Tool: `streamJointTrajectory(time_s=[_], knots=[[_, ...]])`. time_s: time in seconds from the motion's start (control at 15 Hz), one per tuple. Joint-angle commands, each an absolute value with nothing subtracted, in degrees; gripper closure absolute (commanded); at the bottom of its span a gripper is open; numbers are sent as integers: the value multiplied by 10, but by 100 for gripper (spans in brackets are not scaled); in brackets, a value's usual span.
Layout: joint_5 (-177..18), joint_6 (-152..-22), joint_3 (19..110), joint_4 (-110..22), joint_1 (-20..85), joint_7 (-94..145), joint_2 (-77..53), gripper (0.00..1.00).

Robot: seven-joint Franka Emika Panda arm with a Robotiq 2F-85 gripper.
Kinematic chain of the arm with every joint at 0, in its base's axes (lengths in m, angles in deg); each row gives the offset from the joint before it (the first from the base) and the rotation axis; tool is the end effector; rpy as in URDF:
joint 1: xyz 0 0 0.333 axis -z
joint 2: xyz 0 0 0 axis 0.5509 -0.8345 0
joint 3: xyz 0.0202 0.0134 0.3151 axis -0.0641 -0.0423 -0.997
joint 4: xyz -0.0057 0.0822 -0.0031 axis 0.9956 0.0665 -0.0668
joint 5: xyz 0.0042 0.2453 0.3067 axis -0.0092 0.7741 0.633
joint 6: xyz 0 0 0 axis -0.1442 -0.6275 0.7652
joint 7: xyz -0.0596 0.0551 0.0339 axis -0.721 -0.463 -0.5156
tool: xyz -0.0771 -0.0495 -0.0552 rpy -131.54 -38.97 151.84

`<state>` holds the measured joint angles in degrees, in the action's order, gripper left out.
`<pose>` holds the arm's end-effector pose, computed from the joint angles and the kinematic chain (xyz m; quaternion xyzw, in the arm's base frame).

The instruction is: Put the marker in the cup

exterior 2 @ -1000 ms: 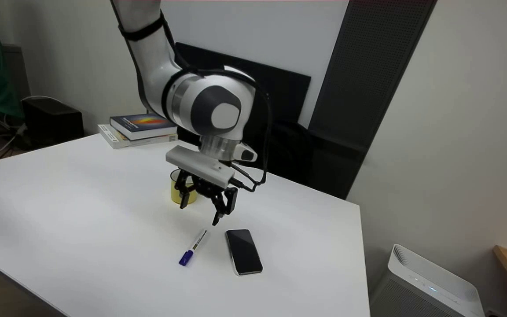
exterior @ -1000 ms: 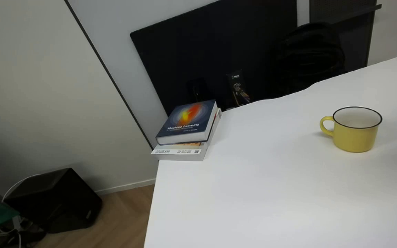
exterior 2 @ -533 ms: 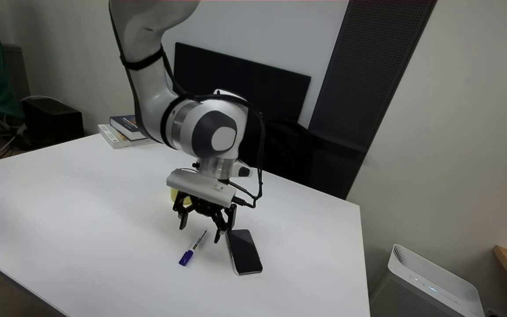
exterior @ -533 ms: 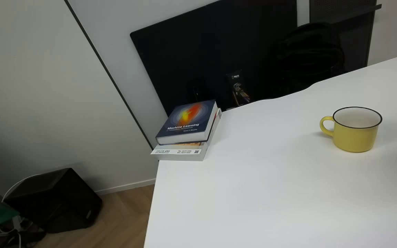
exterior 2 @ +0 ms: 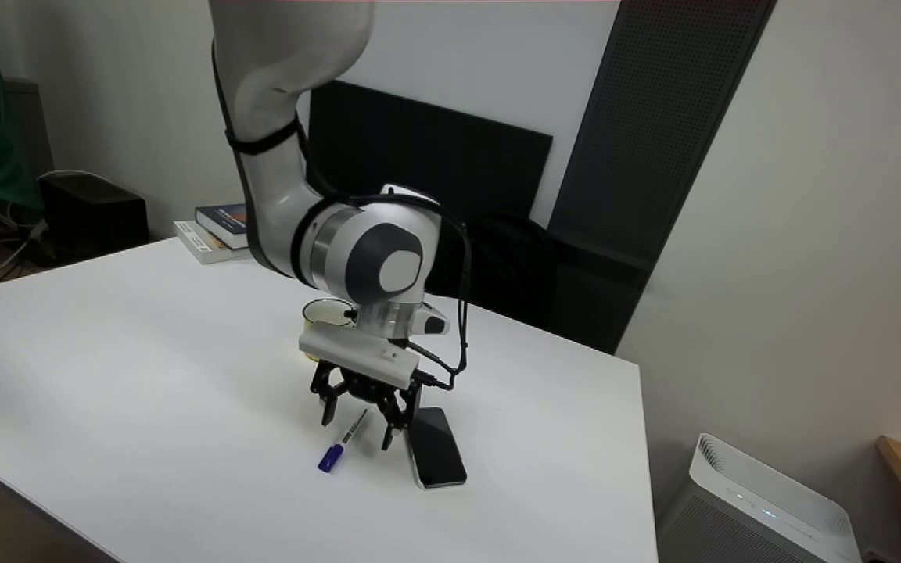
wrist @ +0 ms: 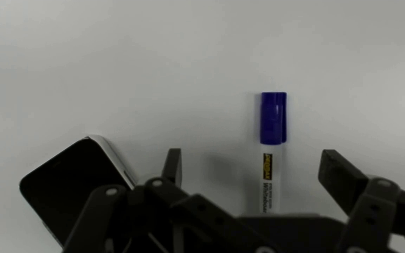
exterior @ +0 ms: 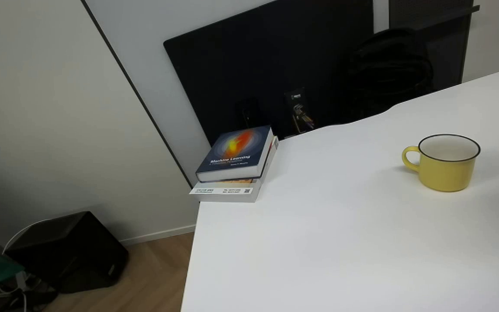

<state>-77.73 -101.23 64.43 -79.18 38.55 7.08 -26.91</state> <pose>0.5102 -0.0840 0.1111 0.9943 0.0518 -0.0932 0.0057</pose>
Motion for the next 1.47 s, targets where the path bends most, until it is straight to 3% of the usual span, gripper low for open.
streamJointTrajectory(time_s=[0.0, 0.73, 1.4], knots=[[-786, -1010, 636, -789, 394, 77, -269, 0], [-785, -1013, 638, -777, 391, 87, -281, 0], [-775, -1097, 622, -761, 402, 88, -316, 0]])
